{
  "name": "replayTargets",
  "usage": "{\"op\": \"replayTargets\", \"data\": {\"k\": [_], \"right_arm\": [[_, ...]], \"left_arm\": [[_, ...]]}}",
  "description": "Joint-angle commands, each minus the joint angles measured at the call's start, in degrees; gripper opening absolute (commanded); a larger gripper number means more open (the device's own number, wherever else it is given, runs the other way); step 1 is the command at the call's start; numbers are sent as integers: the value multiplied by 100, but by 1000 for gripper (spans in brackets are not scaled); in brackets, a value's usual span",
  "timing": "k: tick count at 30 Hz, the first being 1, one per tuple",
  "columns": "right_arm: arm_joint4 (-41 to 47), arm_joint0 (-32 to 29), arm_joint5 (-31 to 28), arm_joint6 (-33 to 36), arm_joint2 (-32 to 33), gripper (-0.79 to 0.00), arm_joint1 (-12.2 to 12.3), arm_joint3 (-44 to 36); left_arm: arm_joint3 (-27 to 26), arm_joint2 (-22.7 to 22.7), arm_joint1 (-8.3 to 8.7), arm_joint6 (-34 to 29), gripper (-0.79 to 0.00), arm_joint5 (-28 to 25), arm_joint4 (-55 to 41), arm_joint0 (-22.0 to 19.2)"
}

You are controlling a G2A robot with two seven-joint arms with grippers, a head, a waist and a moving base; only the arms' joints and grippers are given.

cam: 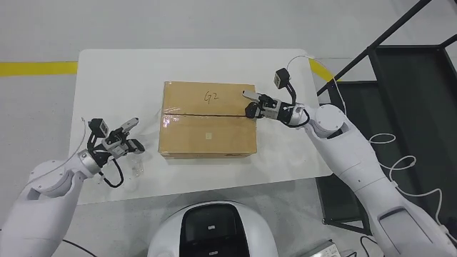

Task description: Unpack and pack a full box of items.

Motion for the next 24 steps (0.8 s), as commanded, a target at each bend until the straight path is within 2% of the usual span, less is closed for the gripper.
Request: {"op": "replayTargets", "data": {"k": [1,10,11,12,13,14,18,24], "right_arm": [[0,0,0,0,0,0,0,0],[0,0,0,0,0,0,0,0],[0,0,0,0,0,0,0,0],[0,0,0,0,0,0,0,0],[0,0,0,0,0,0,0,0],[0,0,0,0,0,0,0,0],[0,0,0,0,0,0,0,0],[0,0,0,0,0,0,0,0]], "left_arm": [[104,122,-44,229,0,90,-20,-121],[381,392,-147,595,0,351,32,-379],[405,381,-151,611,-105,360,15,-387],[420,372,-153,619,-246,369,6,-388],[436,362,-155,612,-422,384,-10,-385],[454,343,-156,631,-514,403,-27,-381],[457,278,-166,726,-785,423,-116,-354],[472,223,-181,705,-785,373,-168,-359]]}}
